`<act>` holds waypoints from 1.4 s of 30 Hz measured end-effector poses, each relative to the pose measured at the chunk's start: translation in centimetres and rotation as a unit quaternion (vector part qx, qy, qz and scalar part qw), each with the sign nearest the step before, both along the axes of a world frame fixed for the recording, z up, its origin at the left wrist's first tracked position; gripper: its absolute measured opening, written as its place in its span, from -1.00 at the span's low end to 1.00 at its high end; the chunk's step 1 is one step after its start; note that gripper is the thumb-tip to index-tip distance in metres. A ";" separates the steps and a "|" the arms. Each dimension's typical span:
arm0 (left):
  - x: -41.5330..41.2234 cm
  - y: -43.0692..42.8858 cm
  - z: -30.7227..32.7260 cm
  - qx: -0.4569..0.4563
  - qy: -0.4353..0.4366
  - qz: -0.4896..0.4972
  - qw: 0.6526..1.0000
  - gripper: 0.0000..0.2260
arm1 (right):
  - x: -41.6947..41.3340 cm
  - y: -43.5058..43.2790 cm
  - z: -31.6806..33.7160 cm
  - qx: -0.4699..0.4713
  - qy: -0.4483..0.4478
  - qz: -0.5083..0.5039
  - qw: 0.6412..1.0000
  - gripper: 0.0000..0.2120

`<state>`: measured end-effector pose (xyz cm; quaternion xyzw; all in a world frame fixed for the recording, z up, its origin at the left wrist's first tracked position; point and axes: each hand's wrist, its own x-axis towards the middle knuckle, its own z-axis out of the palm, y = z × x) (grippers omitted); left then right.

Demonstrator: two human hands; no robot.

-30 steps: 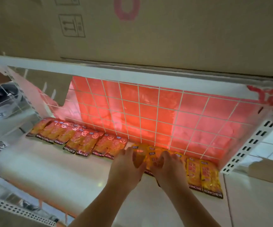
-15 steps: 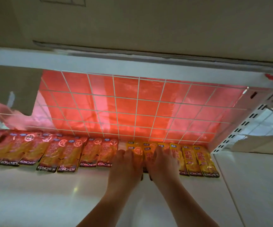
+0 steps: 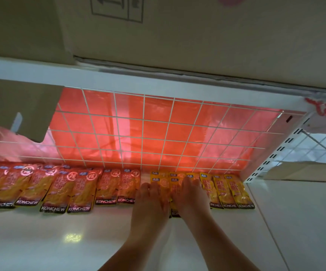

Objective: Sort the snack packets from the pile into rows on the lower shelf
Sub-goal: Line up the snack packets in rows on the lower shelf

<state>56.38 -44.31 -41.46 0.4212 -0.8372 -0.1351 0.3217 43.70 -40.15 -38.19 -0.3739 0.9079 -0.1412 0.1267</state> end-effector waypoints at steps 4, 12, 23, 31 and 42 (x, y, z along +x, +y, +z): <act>0.0 -0.2 -0.5 0.046 -0.011 0.017 0.999 -0.70 | -0.1 0.1 0.0 0.003 0.000 0.014 1.000 -0.75; 0.0 -0.1 0.1 0.067 0.008 0.008 0.998 -0.65 | -0.4 0.3 0.0 -0.011 0.024 0.030 0.999 -0.69; 2.4 -0.5 4.3 0.168 0.154 -0.057 0.972 -0.69 | -1.1 2.0 5.7 -0.191 -0.006 0.122 0.974 -0.71; 4.8 0.3 19.1 0.048 0.178 -0.225 0.957 -0.66 | 0.9 5.2 16.7 -0.390 -0.065 0.187 0.900 -0.64; 3.6 6.2 34.7 -0.073 0.252 -0.356 0.897 -0.72 | 1.8 16.9 33.1 -0.521 0.097 0.155 0.834 -0.61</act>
